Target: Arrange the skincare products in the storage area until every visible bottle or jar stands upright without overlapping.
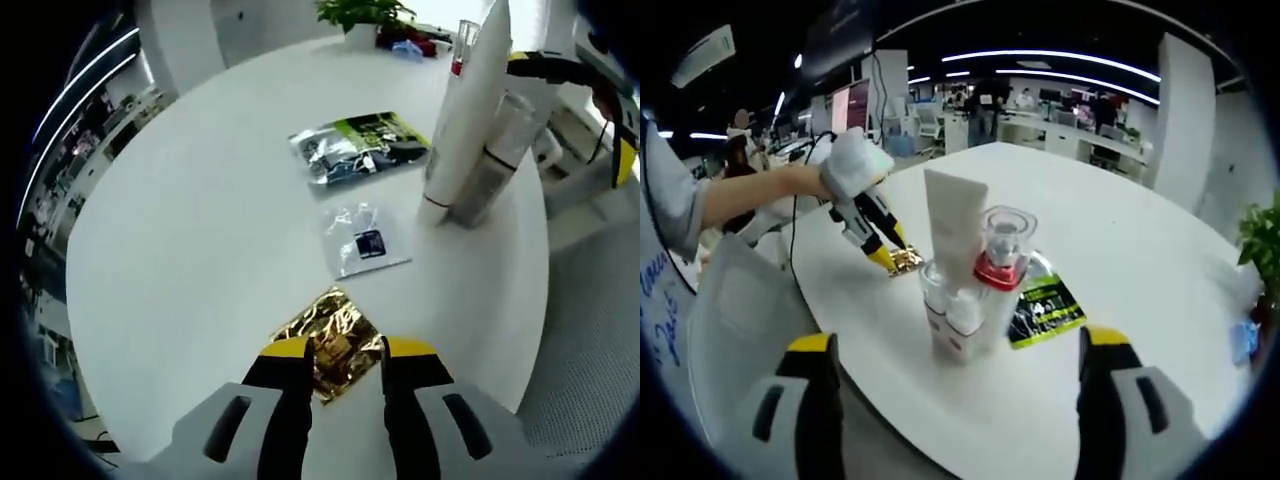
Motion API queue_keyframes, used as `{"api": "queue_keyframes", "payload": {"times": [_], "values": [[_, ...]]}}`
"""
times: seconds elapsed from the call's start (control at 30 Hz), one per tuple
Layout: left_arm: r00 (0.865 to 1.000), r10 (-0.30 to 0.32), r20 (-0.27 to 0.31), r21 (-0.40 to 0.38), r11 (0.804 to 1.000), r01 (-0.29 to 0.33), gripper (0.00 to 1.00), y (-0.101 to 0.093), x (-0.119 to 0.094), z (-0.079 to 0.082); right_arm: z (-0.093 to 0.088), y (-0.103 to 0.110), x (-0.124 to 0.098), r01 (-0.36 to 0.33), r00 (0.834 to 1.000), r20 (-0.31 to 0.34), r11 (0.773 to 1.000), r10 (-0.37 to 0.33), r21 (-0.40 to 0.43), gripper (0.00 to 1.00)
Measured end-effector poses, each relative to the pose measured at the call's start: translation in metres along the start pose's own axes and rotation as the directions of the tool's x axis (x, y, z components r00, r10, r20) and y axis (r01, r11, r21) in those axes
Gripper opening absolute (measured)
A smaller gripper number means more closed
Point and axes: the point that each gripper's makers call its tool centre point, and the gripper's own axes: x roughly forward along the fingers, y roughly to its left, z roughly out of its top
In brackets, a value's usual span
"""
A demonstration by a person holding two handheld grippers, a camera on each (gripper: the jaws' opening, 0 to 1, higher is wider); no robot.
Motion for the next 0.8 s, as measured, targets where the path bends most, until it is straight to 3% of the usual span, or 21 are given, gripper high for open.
{"api": "queue_keyframes", "payload": {"times": [0.23,0.47,0.8], "values": [[0.999,-0.018,-0.029,-0.004,1.0,0.018,0.23,0.002,0.009,-0.006,-0.001,-0.003,-0.001,0.007,1.0,-0.004,1.0,-0.007,0.006,1.0],[0.999,-0.045,-0.021,-0.033,0.998,0.045,0.22,0.005,0.009,-0.004,-0.004,-0.004,0.0,0.008,1.0,-0.01,1.0,-0.008,0.011,1.0],[1.0,-0.013,-0.021,-0.067,0.998,0.012,0.22,0.018,0.005,-0.012,-0.006,-0.007,0.0,0.013,1.0,-0.014,1.0,-0.013,0.016,1.0]]}}
